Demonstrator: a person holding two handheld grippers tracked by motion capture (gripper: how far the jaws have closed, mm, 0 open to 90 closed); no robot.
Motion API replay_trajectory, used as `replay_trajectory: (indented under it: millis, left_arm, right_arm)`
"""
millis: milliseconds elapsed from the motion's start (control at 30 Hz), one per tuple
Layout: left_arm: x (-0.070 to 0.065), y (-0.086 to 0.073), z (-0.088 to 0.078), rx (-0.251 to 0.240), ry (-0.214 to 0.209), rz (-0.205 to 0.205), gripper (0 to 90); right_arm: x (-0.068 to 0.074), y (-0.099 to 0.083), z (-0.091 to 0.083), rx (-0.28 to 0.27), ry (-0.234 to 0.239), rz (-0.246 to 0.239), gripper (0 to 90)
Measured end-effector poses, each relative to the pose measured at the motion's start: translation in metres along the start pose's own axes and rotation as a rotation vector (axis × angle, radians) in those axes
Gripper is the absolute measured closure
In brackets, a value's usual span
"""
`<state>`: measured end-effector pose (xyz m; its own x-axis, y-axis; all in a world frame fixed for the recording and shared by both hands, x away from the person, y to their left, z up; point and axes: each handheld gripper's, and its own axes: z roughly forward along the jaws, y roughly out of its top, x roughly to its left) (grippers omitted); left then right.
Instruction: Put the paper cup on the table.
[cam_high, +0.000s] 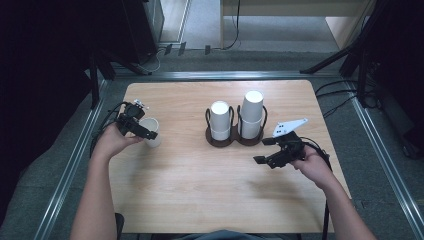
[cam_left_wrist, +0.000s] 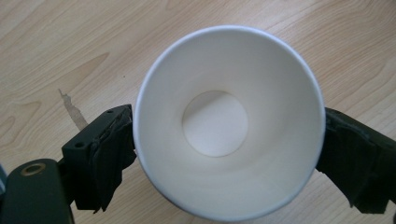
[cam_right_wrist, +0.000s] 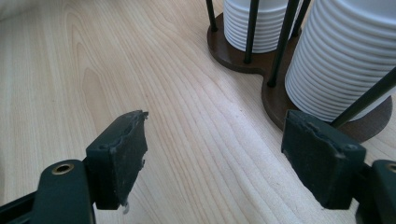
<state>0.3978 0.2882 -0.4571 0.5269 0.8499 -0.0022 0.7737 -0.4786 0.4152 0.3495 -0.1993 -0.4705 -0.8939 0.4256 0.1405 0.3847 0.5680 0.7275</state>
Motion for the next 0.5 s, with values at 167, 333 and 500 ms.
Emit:
replay_trajectory:
  millis: [167, 333, 500]
  left_arm:
    - [0.000, 0.001, -0.005, -0.022, -0.015, -0.006, 9.4]
    - [0.000, 0.003, -0.010, -0.040, -0.029, -0.008, 9.2]
    - [0.001, 0.004, -0.018, -0.070, -0.043, -0.015, 9.3]
  right_arm:
    - [0.000, 0.001, 0.000, -0.003, 0.002, -0.001, 22.3]
    - [0.000, 0.000, 0.000, 0.001, -0.001, -0.001, 22.3]
    - [-0.001, -0.001, -0.001, 0.000, -0.002, 0.004, 22.3]
